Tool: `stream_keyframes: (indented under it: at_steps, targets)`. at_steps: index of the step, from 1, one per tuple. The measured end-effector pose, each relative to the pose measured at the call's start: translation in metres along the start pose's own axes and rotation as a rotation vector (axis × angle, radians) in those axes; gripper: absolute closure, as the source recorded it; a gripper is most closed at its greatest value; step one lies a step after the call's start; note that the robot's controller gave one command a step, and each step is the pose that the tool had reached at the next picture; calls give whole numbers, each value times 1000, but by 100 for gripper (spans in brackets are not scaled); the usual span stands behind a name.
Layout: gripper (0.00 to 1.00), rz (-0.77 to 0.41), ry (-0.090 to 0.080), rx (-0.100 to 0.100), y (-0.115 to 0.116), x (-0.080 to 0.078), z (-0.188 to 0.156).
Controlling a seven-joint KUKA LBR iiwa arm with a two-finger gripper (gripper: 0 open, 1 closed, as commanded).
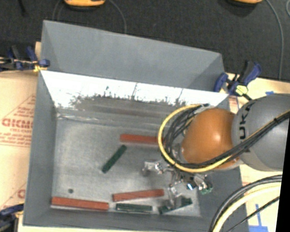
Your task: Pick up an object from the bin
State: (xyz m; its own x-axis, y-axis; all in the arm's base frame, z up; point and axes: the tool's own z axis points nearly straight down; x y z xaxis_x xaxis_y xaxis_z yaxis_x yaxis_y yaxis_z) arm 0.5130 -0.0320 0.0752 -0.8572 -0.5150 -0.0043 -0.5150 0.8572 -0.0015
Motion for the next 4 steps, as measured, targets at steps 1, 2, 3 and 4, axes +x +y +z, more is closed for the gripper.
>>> stream_keyframes:
  at_steps: [1, 2, 3, 4]
  targets:
    - [0, -34, 2, -1, 7, 15, 0]
    - [100, -41, 3, 0, 35, 26, 3]
    - [100, -41, 3, 1, 35, 26, 3]
    - [100, -132, 2, -1, 25, 3, -114]
